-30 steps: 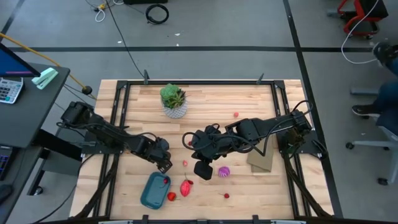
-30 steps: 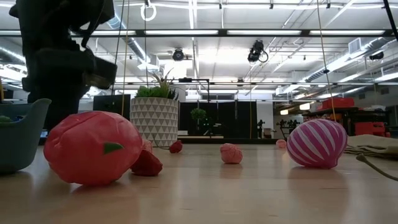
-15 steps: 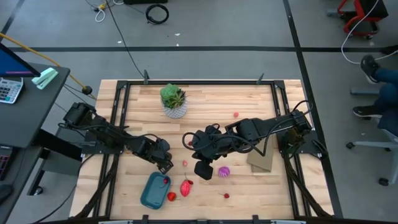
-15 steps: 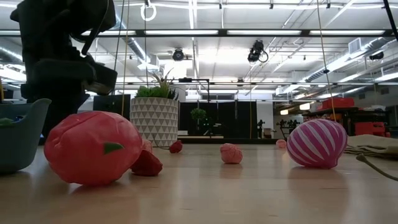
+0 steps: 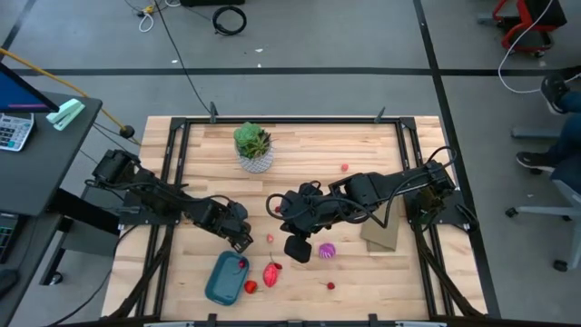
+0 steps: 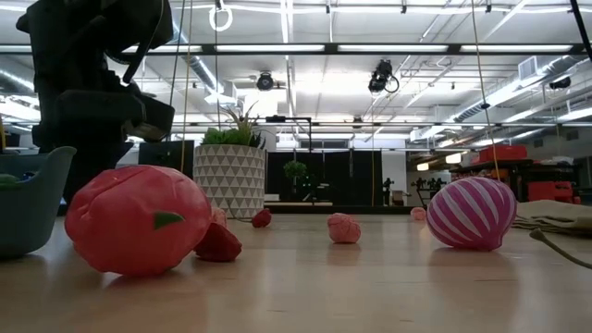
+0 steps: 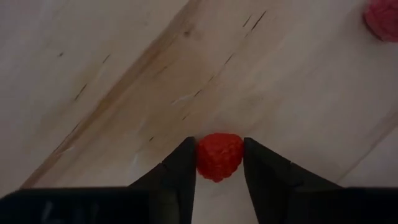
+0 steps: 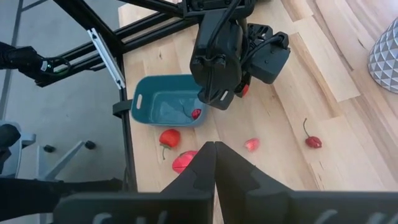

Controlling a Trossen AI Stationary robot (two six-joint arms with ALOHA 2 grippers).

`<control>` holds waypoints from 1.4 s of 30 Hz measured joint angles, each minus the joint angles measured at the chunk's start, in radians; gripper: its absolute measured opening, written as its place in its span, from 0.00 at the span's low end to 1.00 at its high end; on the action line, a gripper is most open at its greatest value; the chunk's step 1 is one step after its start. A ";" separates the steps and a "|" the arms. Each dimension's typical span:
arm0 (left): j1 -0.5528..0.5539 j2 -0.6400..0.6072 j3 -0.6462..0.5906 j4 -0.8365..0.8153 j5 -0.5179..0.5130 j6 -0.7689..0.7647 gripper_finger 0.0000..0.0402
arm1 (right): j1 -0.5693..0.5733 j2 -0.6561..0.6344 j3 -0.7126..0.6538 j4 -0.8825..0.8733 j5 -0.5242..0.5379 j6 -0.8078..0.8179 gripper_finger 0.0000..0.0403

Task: Pick and placing Produce into tupperware
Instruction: Put the raspberry into the bin

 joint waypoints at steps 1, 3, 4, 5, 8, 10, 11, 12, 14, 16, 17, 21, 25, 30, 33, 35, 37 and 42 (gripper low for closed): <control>0.000 0.000 0.000 0.001 0.000 0.000 0.30 | 0.000 0.000 0.000 0.000 0.000 0.000 0.04; 0.000 0.000 0.000 0.001 0.001 0.000 0.32 | 0.000 0.000 0.000 0.000 0.000 0.000 0.04; 0.001 -0.001 0.000 0.001 0.001 0.000 0.33 | 0.000 0.000 0.000 0.000 0.000 0.000 0.04; 0.002 -0.003 0.000 0.001 0.002 0.000 0.33 | 0.000 0.000 0.000 0.000 0.000 0.000 0.04; 0.007 -0.013 -0.001 0.006 0.007 0.000 0.33 | 0.000 0.000 0.000 0.000 0.000 0.000 0.04; 0.008 -0.031 -0.001 0.000 0.007 0.000 0.31 | 0.000 0.000 0.000 0.000 0.000 0.000 0.04; 0.008 -0.039 -0.001 0.005 0.006 0.000 0.31 | 0.000 0.000 0.000 0.000 0.000 0.000 0.04; 0.009 -0.047 -0.001 0.003 0.006 0.000 0.30 | 0.000 0.000 0.000 0.000 0.000 -0.001 0.04; 0.011 -0.064 -0.001 -0.001 0.006 0.000 0.30 | 0.000 0.000 0.000 0.000 0.000 -0.001 0.04; 0.011 -0.087 -0.001 -0.003 0.006 0.000 0.31 | 0.000 0.000 0.000 0.000 0.000 -0.001 0.04; 0.010 -0.096 -0.001 -0.002 0.008 0.000 0.32 | 0.000 0.000 0.000 0.000 0.000 -0.001 0.04; 0.010 -0.136 -0.001 -0.004 0.045 -0.001 0.33 | 0.000 0.000 0.000 0.000 0.000 -0.001 0.04; 0.005 -0.175 -0.001 -0.004 0.074 -0.002 0.31 | 0.000 0.000 0.000 0.000 0.000 -0.001 0.04; -0.028 -0.221 -0.001 0.004 0.126 0.000 0.31 | 0.000 0.000 0.000 0.000 0.000 -0.001 0.04; -0.064 -0.248 -0.001 0.017 0.161 -0.004 0.32 | 0.000 0.000 0.000 0.000 0.000 -0.001 0.04; -0.093 -0.259 0.000 0.028 0.169 -0.028 0.32 | 0.000 0.000 0.000 -0.001 0.000 -0.001 0.04; -0.125 -0.270 0.004 0.027 0.174 -0.044 0.31 | 0.000 0.000 0.000 0.000 0.000 -0.002 0.04; -0.191 -0.270 0.063 0.017 0.175 -0.048 0.30 | 0.000 0.000 0.000 -0.001 0.000 -0.019 0.04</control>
